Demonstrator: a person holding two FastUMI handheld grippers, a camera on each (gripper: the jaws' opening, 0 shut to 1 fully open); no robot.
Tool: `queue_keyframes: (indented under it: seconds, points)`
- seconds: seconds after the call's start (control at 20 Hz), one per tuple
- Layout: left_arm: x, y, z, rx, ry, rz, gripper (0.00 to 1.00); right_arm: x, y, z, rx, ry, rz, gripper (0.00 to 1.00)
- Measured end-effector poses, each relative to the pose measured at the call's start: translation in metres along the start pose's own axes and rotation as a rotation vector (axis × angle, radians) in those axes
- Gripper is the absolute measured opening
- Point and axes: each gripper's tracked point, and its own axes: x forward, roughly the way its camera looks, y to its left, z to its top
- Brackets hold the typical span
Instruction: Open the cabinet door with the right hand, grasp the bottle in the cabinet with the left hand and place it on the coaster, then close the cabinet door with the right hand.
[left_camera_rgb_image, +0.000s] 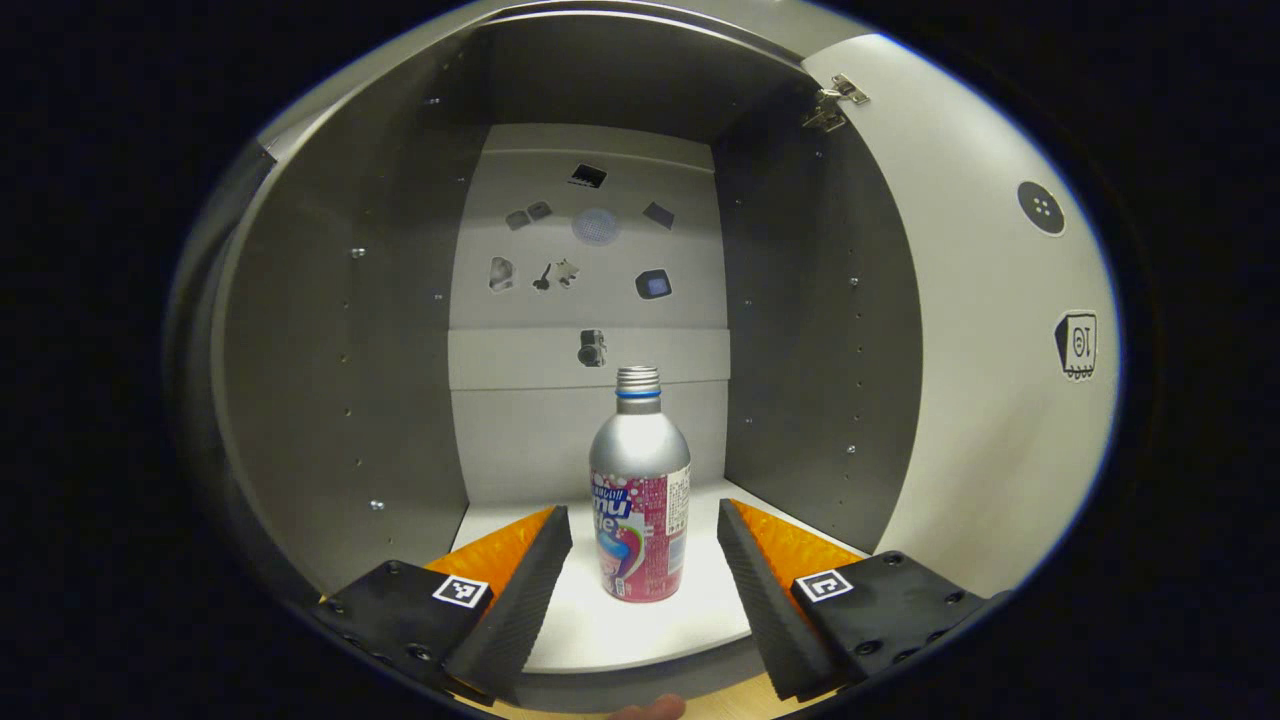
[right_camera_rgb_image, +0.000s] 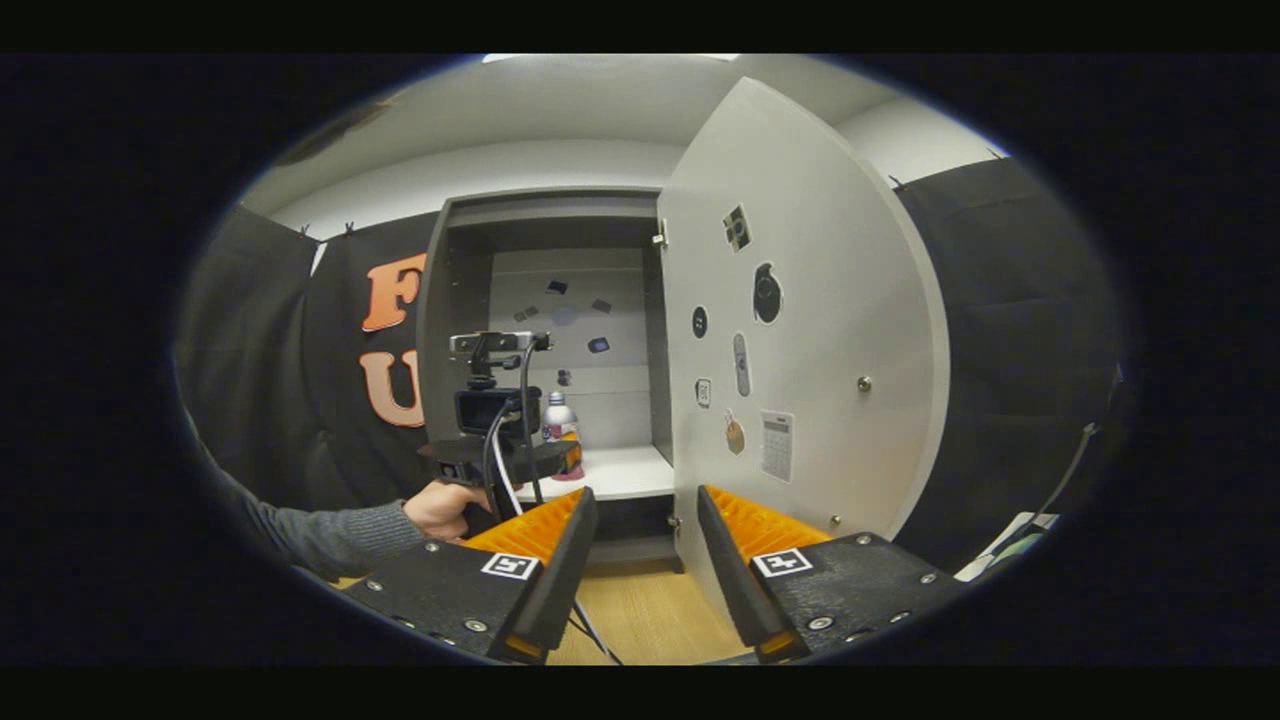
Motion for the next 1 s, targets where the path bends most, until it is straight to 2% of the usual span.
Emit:
queue_keyframes:
  seconds: [0.45, 0.55, 0.65, 0.7, 0.75, 0.85, 1.0]
  points:
    - [0.050, 0.000, -0.011, 0.027, 0.006, 0.000, 0.94, 0.017, -0.003, -0.018, 0.003, 0.074, -0.041, 0.64]
    - [0.041, -0.002, -0.004, 0.011, -0.003, -0.009, 0.86, 0.017, -0.003, -0.019, 0.000, 0.082, -0.039, 0.64]
    - [0.022, 0.000, 0.001, 0.019, -0.025, -0.003, 0.86, 0.014, -0.002, -0.020, 0.000, 0.085, -0.030, 0.64]
    - [0.010, -0.001, 0.004, 0.029, -0.033, -0.003, 0.86, 0.011, -0.001, -0.020, -0.003, 0.081, -0.022, 0.67]
    - [-0.003, 0.000, 0.006, 0.035, -0.040, -0.002, 0.85, 0.006, 0.000, -0.020, -0.005, 0.080, -0.016, 0.64]
    - [-0.031, 0.000, 0.010, 0.037, -0.057, -0.005, 0.84, -0.004, 0.001, -0.022, -0.005, 0.079, 0.002, 0.64]
    - [-0.077, 0.013, 0.010, 0.065, -0.089, 0.033, 0.85, -0.019, 0.003, -0.028, -0.003, 0.083, 0.034, 0.64]
